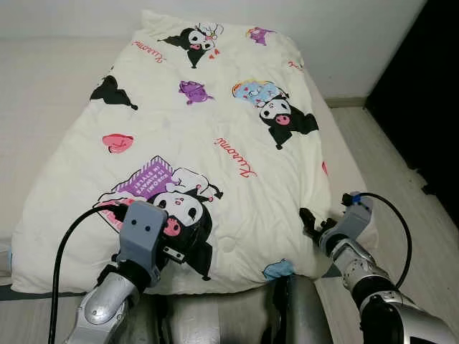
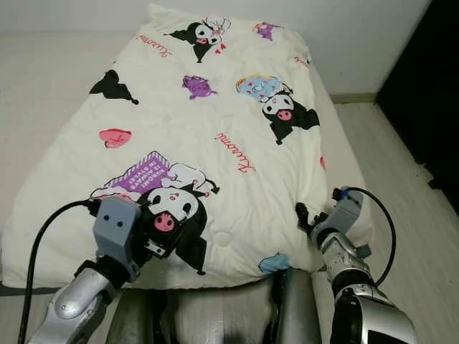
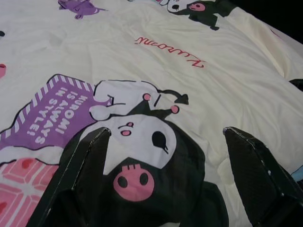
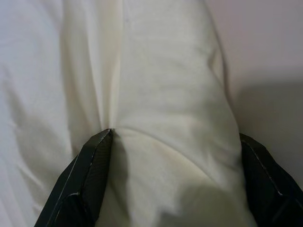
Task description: Clean up the room
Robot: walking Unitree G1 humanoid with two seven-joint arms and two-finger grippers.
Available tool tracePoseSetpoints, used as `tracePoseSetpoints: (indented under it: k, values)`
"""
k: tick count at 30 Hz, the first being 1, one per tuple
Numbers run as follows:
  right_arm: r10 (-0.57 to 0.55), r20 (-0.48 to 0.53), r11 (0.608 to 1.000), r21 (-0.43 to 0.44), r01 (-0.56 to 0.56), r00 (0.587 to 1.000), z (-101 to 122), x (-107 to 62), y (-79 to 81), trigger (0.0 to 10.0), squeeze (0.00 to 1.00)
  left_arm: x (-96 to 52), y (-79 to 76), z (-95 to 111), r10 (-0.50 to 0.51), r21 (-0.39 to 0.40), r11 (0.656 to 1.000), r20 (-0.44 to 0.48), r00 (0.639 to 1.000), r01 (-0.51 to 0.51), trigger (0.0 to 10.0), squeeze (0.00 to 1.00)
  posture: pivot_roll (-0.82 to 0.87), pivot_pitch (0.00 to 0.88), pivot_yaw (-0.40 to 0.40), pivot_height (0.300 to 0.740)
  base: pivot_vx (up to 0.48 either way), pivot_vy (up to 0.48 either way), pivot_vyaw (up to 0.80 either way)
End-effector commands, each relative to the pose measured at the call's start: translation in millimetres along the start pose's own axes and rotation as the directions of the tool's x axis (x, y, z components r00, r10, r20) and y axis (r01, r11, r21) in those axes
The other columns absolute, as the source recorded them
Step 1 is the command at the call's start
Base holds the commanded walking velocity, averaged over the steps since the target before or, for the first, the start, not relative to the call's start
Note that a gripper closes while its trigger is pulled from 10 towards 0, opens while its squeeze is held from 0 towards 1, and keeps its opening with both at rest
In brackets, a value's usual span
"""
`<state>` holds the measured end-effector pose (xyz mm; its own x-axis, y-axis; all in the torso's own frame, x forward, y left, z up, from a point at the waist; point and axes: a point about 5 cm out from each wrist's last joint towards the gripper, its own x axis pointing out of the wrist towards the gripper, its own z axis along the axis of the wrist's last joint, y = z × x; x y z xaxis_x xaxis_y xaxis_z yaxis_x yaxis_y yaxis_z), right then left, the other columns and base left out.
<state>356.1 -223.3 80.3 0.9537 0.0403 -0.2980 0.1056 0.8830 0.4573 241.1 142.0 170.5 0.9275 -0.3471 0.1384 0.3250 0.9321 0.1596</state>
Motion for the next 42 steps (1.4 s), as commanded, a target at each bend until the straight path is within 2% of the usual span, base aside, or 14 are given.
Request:
tracePoseSetpoints:
  k: [1, 7, 8, 9, 24, 32, 34, 38, 39, 40, 42]
  values:
    - [0.033, -0.126, 0.999, 0.015, -0.032, 0.991, -28, -2.0, 4.8, 10.0, 0.00, -2.7, 0.5, -6, 0.003, 0.012, 1.000, -0.034, 0.999, -0.002, 10.0, 0.00, 0.19, 0.363, -0.032, 0.516, 0.000, 0.000, 0.00]
    - [0.042, -0.128, 0.999, 0.023, -0.039, 0.991, -28, -2.1, 4.8, 10.0, 0.00, -2.7, 0.7, -6, 0.010, 0.016, 1.000, -0.036, 0.999, -0.010, 10.0, 0.00, 0.19, 0.365, -0.031, 0.516, 0.000, 0.000, 0.00]
    - [0.044, -0.129, 0.999, 0.027, -0.041, 0.991, -28, -2.2, 4.8, 3.4, 0.00, -2.7, 0.6, -6, 0.011, 0.017, 1.000, -0.036, 0.999, -0.010, 10.0, 0.00, 0.19, 0.365, -0.031, 0.516, 0.000, 0.000, 0.00]
    - [0.045, -0.132, 0.999, 0.028, -0.042, 0.990, -28, -2.3, 4.6, 0.0, 0.00, -2.5, 0.4, -7, 0.012, 0.017, 1.000, -0.039, 0.999, -0.012, 10.0, 0.00, 0.18, 0.367, -0.032, 0.516, 0.000, 0.000, 0.00]
    - [-0.034, -0.114, 0.999, 0.033, 0.038, 0.993, -23, -4.5, -6.8, 0.0, 0.00, -0.2, 1.1, -7, 0.013, 0.016, 1.000, -0.036, 0.999, -0.013, 10.0, 0.00, 0.18, 0.364, -0.036, 0.516, 0.000, 0.000, 0.00]
    - [-0.113, -0.097, 0.994, -0.005, 0.113, 0.989, -17, -5.3, -14.1, 0.0, 0.00, 2.1, 3.3, -6, 0.020, 0.014, 1.000, -0.031, 0.999, -0.020, 10.0, 0.00, 0.17, 0.357, -0.041, 0.516, 0.000, 0.000, 0.00]
    - [-0.164, -0.083, 0.986, -0.045, 0.161, 0.983, -12, -6.0, -19.2, 0.0, 0.00, 4.5, 4.8, -10, 0.029, -0.005, 1.000, -0.040, 0.999, -0.029, 10.0, 0.00, 0.15, 0.341, -0.048, 0.516, 0.000, 0.000, 0.00]
    - [-0.186, -0.084, 0.981, -0.072, 0.180, 0.979, -11, -6.3, -21.0, 0.0, 0.00, 5.4, 4.5, -12, 0.029, -0.015, 0.999, -0.048, 0.998, -0.030, 10.0, 0.00, 0.15, 0.338, -0.050, 0.516, 0.000, 0.000, 0.00]
    - [-0.221, -0.111, 0.966, -0.161, 0.202, 0.969, -13, -8.0, -25.1, 0.0, 0.00, 6.6, 2.4, -13, 0.024, -0.022, 0.999, -0.047, 0.999, -0.025, 10.0, 0.00, 0.14, 0.334, -0.052, 0.516, 0.000, 0.000, 0.00]
    - [-0.221, -0.111, 0.966, -0.161, 0.202, 0.969, -13, -8.0, -25.1, 0.0, 0.00, 6.6, 2.4, -13, 0.024, -0.022, 0.999, -0.047, 0.999, -0.025, 10.0, 0.00, 0.14, 0.334, -0.052, 0.516, 0.000, 0.000, 0.00]
    - [-0.270, -0.127, 0.932, -0.284, 0.226, 0.955, -14, -10.6, -31.3, 0.0, 0.00, 7.8, 0.7, -13, 0.020, -0.025, 0.999, -0.043, 0.999, -0.021, 10.0, 0.00, 0.14, 0.332, -0.056, 0.516, 0.000, 0.000, 0.00]
